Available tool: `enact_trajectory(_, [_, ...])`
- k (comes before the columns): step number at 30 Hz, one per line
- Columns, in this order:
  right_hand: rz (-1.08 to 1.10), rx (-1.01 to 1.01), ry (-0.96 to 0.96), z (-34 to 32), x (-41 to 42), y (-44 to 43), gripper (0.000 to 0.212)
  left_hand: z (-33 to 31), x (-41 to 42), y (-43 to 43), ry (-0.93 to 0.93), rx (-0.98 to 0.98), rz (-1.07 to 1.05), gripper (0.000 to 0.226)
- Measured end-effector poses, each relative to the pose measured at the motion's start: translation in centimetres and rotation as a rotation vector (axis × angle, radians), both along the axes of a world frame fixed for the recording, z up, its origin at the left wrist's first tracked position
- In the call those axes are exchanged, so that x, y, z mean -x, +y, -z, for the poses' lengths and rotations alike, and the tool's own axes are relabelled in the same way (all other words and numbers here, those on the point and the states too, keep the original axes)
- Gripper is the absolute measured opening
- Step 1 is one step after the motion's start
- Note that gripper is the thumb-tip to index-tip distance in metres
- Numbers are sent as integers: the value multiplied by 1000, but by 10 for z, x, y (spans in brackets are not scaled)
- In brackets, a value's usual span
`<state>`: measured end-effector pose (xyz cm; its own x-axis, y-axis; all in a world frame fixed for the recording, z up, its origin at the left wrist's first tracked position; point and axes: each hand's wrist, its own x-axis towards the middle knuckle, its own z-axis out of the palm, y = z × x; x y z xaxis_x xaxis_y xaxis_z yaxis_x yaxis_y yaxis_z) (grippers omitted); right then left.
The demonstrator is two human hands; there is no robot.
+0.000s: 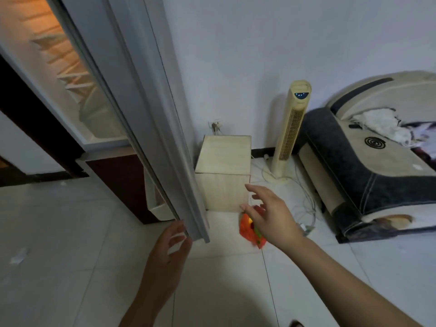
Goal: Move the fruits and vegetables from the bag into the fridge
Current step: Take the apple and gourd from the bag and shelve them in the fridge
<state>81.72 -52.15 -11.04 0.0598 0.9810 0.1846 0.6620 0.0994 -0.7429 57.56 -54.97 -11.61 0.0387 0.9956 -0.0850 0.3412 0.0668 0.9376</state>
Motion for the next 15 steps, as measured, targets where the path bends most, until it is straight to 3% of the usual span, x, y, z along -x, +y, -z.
enact_trajectory(4, [33, 106, -23, 26, -38, -11, 46, 9, -32, 4, 71, 65, 79, 20])
enact_trajectory(7, [15, 163, -10, 37, -76, -11, 43, 12, -78, 16, 129, 51, 140, 34])
enact_trajectory(15, [14, 199, -73, 55, -207, 0, 42, 42, -268, 65, 160, 81, 383, 25])
